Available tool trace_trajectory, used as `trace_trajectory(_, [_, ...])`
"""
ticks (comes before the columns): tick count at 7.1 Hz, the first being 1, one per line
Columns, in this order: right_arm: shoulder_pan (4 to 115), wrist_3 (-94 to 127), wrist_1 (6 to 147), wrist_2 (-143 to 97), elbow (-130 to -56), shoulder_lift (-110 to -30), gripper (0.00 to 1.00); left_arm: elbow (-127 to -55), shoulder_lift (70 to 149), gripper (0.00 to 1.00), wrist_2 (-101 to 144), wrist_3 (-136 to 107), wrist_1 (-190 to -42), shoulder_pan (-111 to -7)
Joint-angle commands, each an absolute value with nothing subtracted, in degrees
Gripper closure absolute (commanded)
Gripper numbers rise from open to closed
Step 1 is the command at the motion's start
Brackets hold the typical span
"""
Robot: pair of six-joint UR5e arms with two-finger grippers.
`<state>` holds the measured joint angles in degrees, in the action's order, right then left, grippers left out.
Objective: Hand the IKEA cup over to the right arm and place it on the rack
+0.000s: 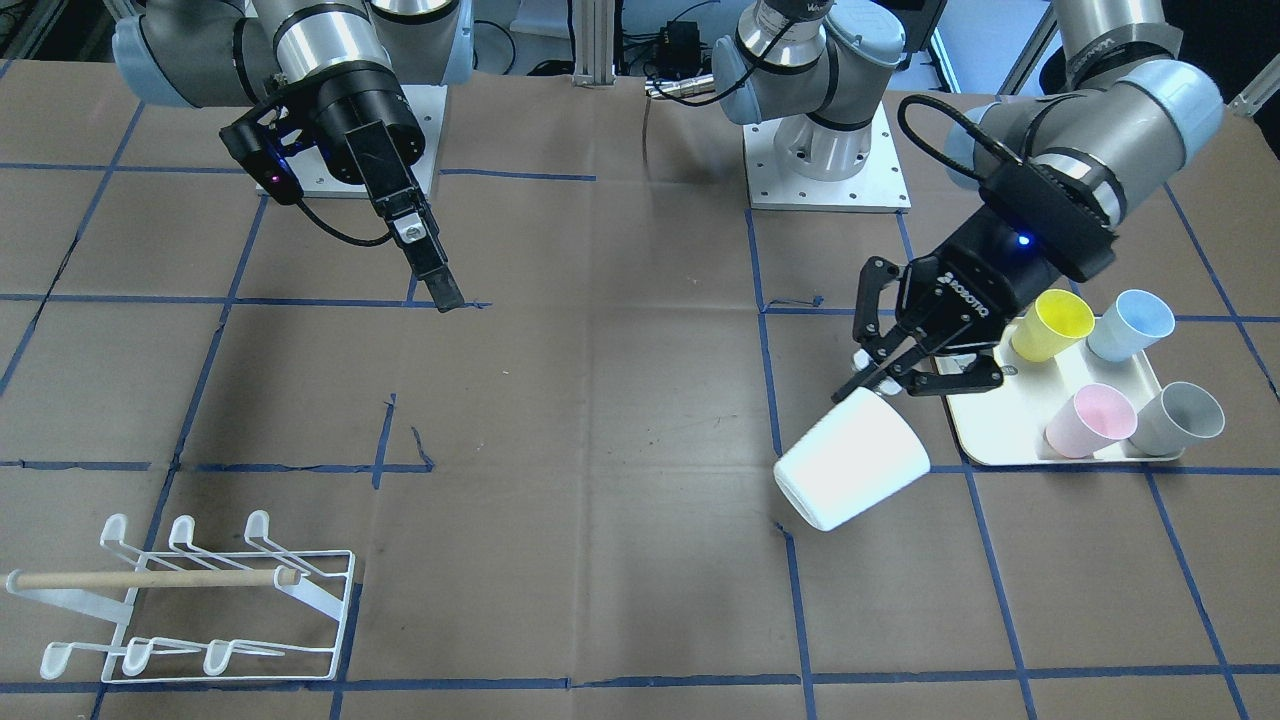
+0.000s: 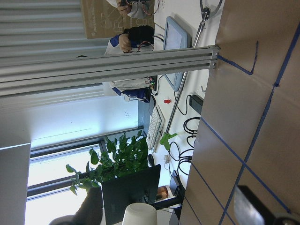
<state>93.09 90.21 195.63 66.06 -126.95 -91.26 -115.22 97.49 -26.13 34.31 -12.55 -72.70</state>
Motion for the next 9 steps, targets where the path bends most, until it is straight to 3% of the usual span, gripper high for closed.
trace_trajectory(1, [93.2,93.6,198.6,66.7,-128.1,-89.9,0.0,-123.5,97.8,1.0,-18.0,34.4,0.1,-73.6])
trace_trajectory(9, [101.1,94.1,196.1,75.8,-127.5,-88.9,0.0,-124.8,100.6,1.0,-17.5,34.1,7.1,-83.0])
